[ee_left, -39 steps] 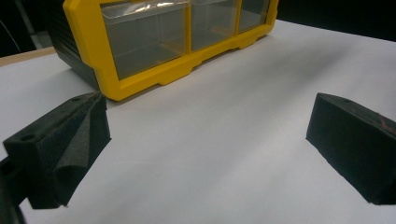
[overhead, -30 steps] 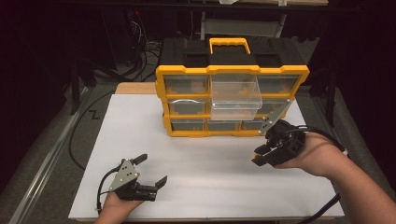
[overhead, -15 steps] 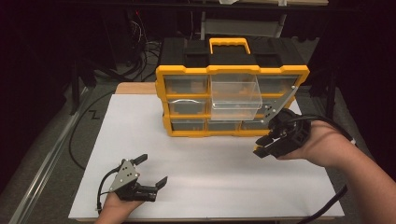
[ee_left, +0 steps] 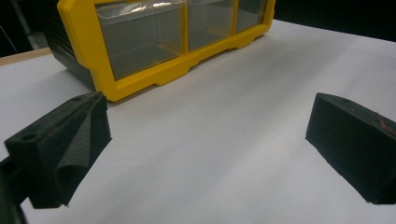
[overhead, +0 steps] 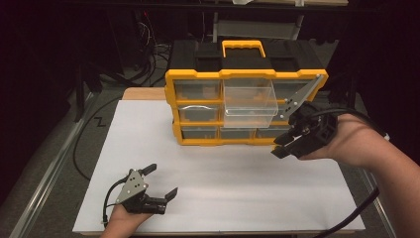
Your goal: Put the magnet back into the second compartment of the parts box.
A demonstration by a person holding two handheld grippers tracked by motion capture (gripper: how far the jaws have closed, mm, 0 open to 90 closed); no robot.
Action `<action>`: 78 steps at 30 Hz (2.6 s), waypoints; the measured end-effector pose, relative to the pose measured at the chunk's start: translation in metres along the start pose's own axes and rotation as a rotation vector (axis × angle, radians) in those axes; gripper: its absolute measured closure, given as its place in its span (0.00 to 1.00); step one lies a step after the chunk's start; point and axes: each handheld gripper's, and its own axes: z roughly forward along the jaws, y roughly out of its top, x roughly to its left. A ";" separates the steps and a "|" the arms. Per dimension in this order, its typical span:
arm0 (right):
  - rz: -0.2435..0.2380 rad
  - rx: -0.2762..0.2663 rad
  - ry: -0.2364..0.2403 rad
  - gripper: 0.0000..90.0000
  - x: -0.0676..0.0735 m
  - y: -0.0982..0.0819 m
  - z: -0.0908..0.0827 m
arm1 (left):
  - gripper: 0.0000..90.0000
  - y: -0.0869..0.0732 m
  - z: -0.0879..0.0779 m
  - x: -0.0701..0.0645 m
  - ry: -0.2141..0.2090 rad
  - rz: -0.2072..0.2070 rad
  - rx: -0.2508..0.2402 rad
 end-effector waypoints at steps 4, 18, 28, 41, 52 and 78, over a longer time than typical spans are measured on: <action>0.005 0.002 -0.003 0.71 0.000 0.007 -0.007 | 0.01 0.000 -0.001 0.000 -0.002 0.006 0.002; -0.014 -0.001 -0.018 0.71 -0.006 0.032 -0.027 | 0.01 0.000 -0.001 0.000 0.002 0.006 -0.002; -0.007 -0.016 -0.031 0.71 -0.011 0.048 -0.039 | 0.01 0.000 -0.002 -0.001 0.002 0.007 -0.005; -0.007 -0.019 -0.052 0.71 -0.017 0.070 -0.045 | 0.01 0.000 -0.003 -0.001 -0.001 0.005 -0.006; -0.021 -0.004 -0.058 0.71 -0.022 0.089 -0.039 | 0.01 0.001 -0.004 -0.001 -0.002 0.001 -0.009; 0.002 0.033 -0.110 0.71 -0.051 0.119 -0.027 | 0.01 -0.001 -0.007 0.001 0.005 -0.018 -0.017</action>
